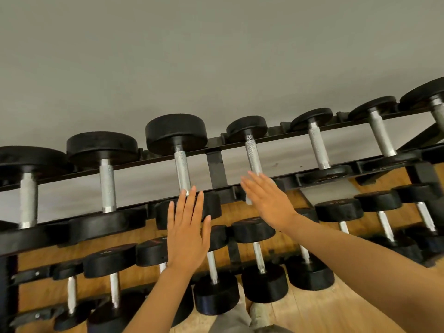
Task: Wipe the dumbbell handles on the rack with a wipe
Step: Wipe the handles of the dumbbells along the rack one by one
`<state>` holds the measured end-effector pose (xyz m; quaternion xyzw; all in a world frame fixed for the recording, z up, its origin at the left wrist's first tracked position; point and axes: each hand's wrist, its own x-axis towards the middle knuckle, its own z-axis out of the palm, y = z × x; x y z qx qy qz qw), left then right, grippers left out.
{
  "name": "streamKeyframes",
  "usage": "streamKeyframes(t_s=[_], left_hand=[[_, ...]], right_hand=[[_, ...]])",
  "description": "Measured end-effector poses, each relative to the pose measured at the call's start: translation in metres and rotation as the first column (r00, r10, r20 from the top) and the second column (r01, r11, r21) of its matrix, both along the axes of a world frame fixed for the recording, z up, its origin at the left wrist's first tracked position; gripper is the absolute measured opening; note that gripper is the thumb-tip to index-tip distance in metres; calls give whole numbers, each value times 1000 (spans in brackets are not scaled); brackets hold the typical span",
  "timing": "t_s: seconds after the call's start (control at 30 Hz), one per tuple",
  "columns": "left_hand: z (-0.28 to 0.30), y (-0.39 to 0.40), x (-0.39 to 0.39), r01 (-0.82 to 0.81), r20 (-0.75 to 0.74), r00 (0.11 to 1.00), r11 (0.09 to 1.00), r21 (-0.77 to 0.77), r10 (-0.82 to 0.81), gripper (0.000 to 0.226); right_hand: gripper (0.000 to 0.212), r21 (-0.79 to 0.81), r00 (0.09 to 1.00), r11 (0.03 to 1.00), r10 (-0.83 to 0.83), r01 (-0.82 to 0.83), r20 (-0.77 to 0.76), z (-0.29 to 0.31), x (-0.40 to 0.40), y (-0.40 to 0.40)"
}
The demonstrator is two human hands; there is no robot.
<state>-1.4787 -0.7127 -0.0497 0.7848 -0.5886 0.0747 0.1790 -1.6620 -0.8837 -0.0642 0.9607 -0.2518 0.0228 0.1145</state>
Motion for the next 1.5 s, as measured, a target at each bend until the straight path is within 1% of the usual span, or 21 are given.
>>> streamKeyframes(t_s=[0.07,0.1,0.17,0.27,0.4,0.5,0.57,0.63,0.67,0.73,0.8,0.87,0.93,1.0,1.07,1.13,1.2,1.27,1.33,1.4,1.5], left_hand=[[-1,-1,-3,-8,13,1000,999,-32,9,55],[-1,-1,-4,-6,16,1000,999,-42,7,55],[0,-3,-3,-6,18,1000,999,-49,7,55],[0,-2,-2,-7,15,1000,999,-41,8,56],[0,-3,-4,-26,-10,1000,999,-44,25,56],[0,-4,-5,-33,-10,999,999,-42,33,55],[-1,-4,-4,-36,-4,999,998,-45,36,55],[-1,-5,-4,-37,2,999,998,-50,37,55],[-1,-4,-4,-38,5,999,998,-47,38,56],[-1,-4,-4,-40,1,999,998,-38,40,56],[0,-4,-5,-46,-14,999,998,-42,45,56],[0,-5,-7,-65,-43,997,996,-55,63,55],[1,-5,-10,-84,-80,994,994,-63,79,55],[3,-6,-12,-94,-108,990,993,-67,87,55],[4,-7,-13,-99,-120,989,993,-59,91,54],[5,-7,-13,-101,-118,988,994,-50,94,54],[6,-7,-13,-105,-115,988,994,-41,100,55],[7,-7,-14,-116,-123,986,993,-37,110,55],[8,-8,-16,-126,-133,984,991,-33,121,55],[8,-8,-16,-139,-145,980,990,-34,133,55],[9,-8,-18,-148,-158,977,988,-37,140,54]], right_hand=[[68,-49,945,985,145,-166,-294,5,16,3],[67,-30,903,979,176,-204,-391,10,21,2],[70,-39,915,966,230,-257,-330,15,16,-6],[87,-15,969,971,239,-240,-63,8,-34,-25],[97,63,978,977,199,-202,63,5,-60,-30],[78,13,974,974,225,-225,-34,7,-20,-16],[63,-3,933,953,294,-302,-207,12,11,-6],[58,19,885,964,252,-266,-391,15,25,-6],[60,22,885,956,280,-294,-373,16,23,-9],[70,29,904,925,378,-380,-201,18,0,-21],[89,86,920,917,392,-388,-26,14,-39,-43],[105,171,924,908,380,-382,48,13,-68,-58],[107,198,916,895,384,-400,112,9,-69,-62],[91,151,897,885,426,-441,122,3,-45,-54],[75,74,871,868,491,-492,30,0,-15,-44],[69,55,845,847,531,-528,-63,1,2,-42],[65,74,809,809,586,-583,-33,7,-6,-52],[70,178,802,782,589,-597,104,10,-35,-72],[97,299,829,773,521,-560,205,-1,-70,-93],[118,379,851,762,469,-526,237,-7,-85,-98],[112,426,859,747,414,-510,303,-11,-71,-90]])
